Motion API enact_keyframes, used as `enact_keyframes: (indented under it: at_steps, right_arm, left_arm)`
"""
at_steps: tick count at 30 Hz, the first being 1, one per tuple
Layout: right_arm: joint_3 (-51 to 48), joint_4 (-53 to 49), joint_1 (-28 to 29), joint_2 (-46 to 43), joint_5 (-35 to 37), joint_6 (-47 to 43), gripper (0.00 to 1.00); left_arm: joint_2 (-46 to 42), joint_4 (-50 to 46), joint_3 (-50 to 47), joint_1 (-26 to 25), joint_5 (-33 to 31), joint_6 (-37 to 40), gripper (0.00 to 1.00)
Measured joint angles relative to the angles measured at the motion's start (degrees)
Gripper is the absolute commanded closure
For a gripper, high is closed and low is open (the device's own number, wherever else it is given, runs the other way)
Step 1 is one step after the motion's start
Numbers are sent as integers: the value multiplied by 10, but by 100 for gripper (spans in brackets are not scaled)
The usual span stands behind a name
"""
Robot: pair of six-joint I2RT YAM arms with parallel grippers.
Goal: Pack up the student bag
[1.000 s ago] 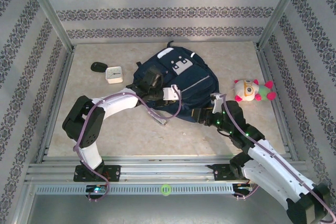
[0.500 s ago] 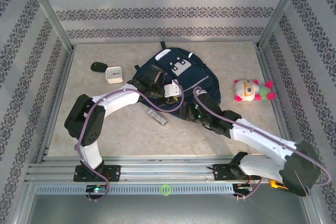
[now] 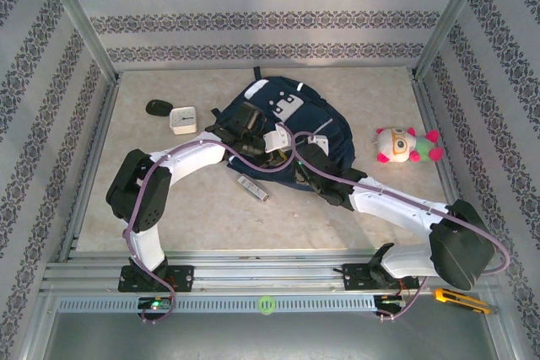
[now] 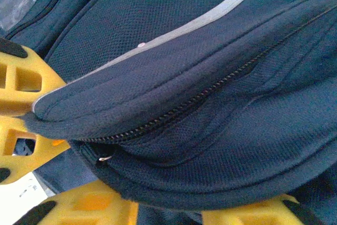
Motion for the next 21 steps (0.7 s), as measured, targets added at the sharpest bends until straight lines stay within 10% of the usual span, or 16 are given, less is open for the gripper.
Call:
enact_keyframes:
  at_steps: [12,21]
  right_arm:
    - [-1,-3,-5,-19,14,-5,65]
    - [4,-12,-5,-12,14,-11,80]
  left_arm:
    - [0,1,7,4,16,-15,91]
    - [1,1,7,4,16,-16,91]
